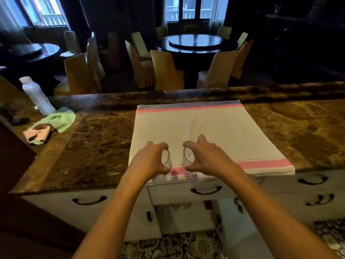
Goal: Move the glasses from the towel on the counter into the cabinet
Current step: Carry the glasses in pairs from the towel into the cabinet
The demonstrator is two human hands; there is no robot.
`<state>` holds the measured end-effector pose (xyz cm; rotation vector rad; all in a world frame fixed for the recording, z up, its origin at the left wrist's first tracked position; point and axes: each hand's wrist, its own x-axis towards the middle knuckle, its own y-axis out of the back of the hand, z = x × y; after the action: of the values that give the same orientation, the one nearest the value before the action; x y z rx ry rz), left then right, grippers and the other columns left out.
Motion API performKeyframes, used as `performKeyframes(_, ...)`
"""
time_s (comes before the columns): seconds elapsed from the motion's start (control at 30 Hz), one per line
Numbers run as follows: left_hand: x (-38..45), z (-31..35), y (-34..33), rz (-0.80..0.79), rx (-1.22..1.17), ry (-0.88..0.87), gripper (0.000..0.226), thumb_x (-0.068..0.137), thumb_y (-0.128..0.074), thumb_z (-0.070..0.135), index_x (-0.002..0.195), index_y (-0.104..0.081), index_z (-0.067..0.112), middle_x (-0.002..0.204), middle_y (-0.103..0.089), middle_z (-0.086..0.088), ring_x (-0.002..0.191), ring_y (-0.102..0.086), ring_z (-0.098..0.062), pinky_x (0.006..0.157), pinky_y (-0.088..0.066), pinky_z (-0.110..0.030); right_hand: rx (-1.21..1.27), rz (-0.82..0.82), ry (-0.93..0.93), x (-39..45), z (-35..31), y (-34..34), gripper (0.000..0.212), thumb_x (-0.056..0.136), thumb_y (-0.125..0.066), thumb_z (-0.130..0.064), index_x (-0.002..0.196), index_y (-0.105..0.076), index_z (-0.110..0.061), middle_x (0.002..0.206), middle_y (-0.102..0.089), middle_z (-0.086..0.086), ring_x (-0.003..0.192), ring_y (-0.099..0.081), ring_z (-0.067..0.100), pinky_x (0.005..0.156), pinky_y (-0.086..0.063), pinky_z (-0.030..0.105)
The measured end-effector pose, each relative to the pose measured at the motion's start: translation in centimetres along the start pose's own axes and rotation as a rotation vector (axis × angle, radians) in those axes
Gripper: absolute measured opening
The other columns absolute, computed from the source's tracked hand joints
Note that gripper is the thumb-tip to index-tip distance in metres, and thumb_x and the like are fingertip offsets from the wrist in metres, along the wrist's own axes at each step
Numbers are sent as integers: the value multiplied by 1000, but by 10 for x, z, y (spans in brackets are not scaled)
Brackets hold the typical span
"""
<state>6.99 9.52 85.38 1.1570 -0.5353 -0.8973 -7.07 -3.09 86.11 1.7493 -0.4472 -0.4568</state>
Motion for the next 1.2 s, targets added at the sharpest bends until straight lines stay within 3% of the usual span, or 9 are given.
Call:
performKeyframes(0.13, -39, 20, -20, -34, 23, 46, 73, 73, -84, 37, 136, -48, 33, 127, -51, -5, 97, -62, -23, 81, -53, -30, 9, -7, 52, -40, 13, -12, 66, 78, -74, -43, 135, -42, -31, 123, -44, 9, 85, -59, 28, 71, -55, 37)
performKeyframes(0.43, -98, 39, -88, -147, 6, 129, 79, 75, -81, 37, 142, -40, 36, 140, -42, -4, 120, -53, -26, 95, -50, -37, 127, -92, 59, -105, 41, -77, 71, 80, -72, -47, 139, -35, -29, 126, -46, 9, 106, -56, 31, 82, -54, 43)
performKeyframes(0.57, -109, 30, -124, -214, -28, 124, 72, 78, -79, 35, 140, -41, 36, 133, -44, -3, 117, -52, -25, 93, -49, -35, 146, -144, 36, -119, 49, -119, 72, 83, -71, -42, 142, -32, -28, 127, -43, 7, 109, -53, 31, 83, -52, 38)
performKeyframes(0.83, -98, 1, -215, -267, -19, 147, 75, 83, -74, 35, 146, -34, 33, 138, -40, -8, 115, -55, -27, 89, -53, -35, 112, -211, -52, -117, 59, -206, 76, 86, -71, -34, 148, -27, -28, 140, -35, 10, 123, -45, 33, 95, -49, 47)
performKeyframes(1.2, -56, -60, -378, -285, 36, 94, 66, 87, -70, 37, 142, -35, 31, 133, -42, -7, 112, -53, -28, 88, -53, -38, 145, -199, -111, -78, 97, -375, 69, 90, -66, -34, 147, -27, -26, 139, -35, 7, 120, -43, 27, 91, -49, 40)
